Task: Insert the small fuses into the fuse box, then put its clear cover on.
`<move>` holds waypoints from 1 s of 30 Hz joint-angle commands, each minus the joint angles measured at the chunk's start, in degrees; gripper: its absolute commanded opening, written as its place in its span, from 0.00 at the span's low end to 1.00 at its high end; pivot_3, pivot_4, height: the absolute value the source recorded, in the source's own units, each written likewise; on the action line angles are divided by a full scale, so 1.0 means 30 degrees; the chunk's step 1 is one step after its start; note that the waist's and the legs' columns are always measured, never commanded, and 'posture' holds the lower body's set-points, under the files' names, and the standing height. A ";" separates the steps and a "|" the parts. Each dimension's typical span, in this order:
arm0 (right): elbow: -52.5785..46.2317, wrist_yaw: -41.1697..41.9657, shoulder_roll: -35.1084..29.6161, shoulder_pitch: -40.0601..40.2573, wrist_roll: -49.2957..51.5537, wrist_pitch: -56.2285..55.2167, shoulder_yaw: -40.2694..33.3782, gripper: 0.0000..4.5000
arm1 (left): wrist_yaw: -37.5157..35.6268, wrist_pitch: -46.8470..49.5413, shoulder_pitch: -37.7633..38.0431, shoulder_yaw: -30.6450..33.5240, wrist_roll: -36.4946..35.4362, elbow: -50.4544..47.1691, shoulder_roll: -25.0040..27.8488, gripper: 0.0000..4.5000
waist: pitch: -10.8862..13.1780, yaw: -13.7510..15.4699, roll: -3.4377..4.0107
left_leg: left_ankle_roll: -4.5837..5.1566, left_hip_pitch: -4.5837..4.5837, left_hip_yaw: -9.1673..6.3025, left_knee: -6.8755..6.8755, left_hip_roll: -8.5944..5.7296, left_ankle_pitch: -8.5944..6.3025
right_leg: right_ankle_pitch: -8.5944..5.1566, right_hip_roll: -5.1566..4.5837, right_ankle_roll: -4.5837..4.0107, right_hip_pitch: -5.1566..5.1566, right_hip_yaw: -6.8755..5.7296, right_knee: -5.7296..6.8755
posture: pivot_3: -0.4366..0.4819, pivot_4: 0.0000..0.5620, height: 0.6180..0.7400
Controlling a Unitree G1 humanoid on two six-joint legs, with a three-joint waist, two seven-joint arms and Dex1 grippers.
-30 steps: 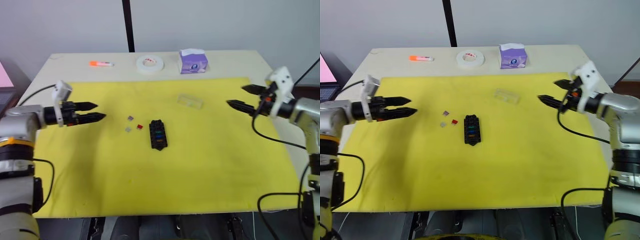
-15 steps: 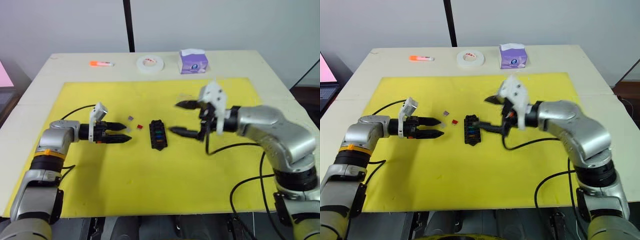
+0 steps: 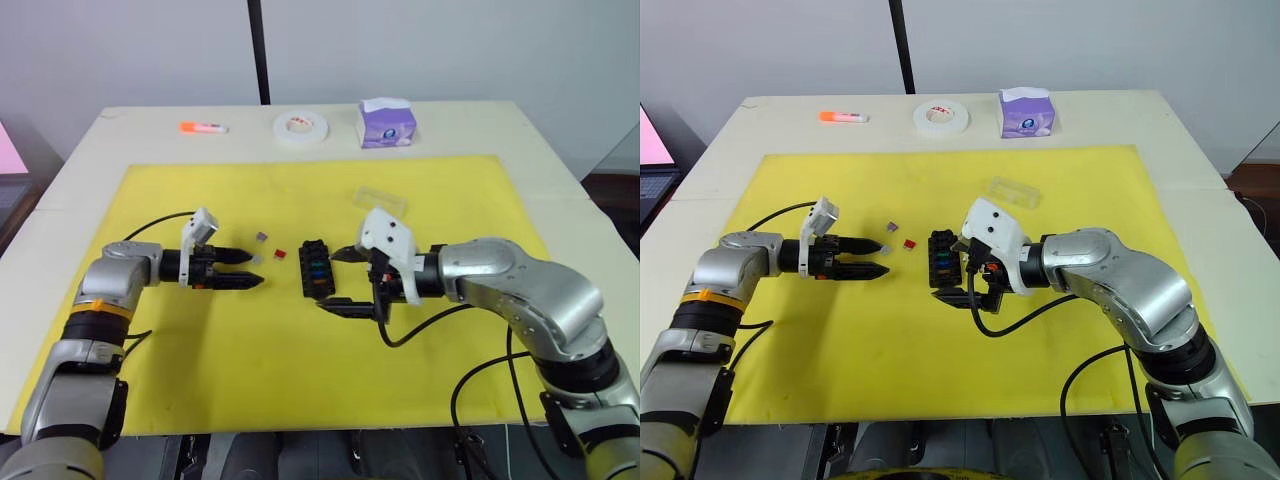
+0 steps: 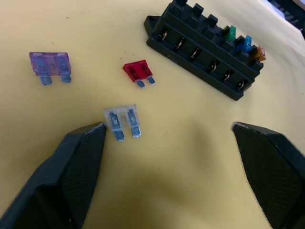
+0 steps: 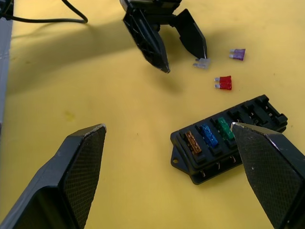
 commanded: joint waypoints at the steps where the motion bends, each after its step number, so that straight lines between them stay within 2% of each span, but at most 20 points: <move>1: -0.0266 -0.0101 -0.0153 -0.0043 -0.0083 -0.0296 -0.0211 1.00 | 0.0017 0.0323 0.0231 -0.0297 0.0093 0.1027 -0.0520 0.68 | -0.0001 0.0008 0.0001 | 0.0000 0.0000 0.0001 0.0000 0.0000 0.0000 | 0.0000 0.0000 0.0000 0.0000 0.0000 0.0000 | 0.48 0.27 1.00; 4: -0.0176 -0.0105 -0.0248 0.0051 -0.0230 -0.0459 -0.0144 1.00 | 0.0243 -0.0025 -0.0148 -0.0146 0.0286 0.2159 -0.0889 0.45 | -0.0002 0.0018 -0.0001 | 0.0000 0.0000 0.0002 0.0001 -0.0001 0.0000 | 0.0001 -0.0001 0.0001 0.0001 0.0000 0.0000 | 0.48 0.27 1.00; 16: -0.0016 -0.0358 -0.0374 0.0453 -0.0653 -0.0789 -0.0044 1.00 | 0.0636 -0.0190 -0.0926 0.0664 0.0186 0.3952 -0.1576 0.45 | -0.0012 0.0130 0.0003 | 0.0000 0.0014 -0.0003 0.0012 -0.0004 0.0000 | 0.0000 -0.0003 0.0003 0.0025 -0.0004 -0.0002 | 0.48 0.27 1.00; 19: 0.0041 -0.0429 -0.0320 0.0450 -0.0738 -0.0793 -0.0053 1.00 | 0.0712 -0.0317 -0.0939 0.0665 0.0278 0.4135 -0.1751 0.32 | -0.0013 0.0185 0.0004 | 0.0000 0.0014 -0.0002 0.0017 -0.0005 0.0000 | 0.0001 -0.0004 0.0003 0.0030 -0.0004 -0.0002 | 0.48 0.27 1.00; 23: 0.0106 -0.0506 -0.0363 0.0548 -0.0806 -0.0772 -0.0151 1.00 | 0.0810 -0.0278 -0.0930 0.0823 0.0260 0.4387 -0.1803 0.01 | -0.0013 0.0191 0.0004 | 0.0000 0.0014 -0.0002 0.0015 -0.0005 0.0000 | 0.0000 -0.0005 0.0004 0.0029 -0.0004 -0.0002 | 0.48 0.27 1.00; 30: 0.0371 -0.0492 -0.0463 0.0784 -0.0962 -0.0986 -0.0220 1.00 | 0.0705 0.0110 -0.0750 0.1192 -0.0090 0.3875 -0.1697 0.01 | -0.0013 0.0160 0.0003 | 0.0000 0.0015 -0.0002 0.0014 -0.0005 0.0000 | 0.0000 -0.0004 0.0003 0.0029 -0.0004 -0.0002 | 0.48 0.27 1.00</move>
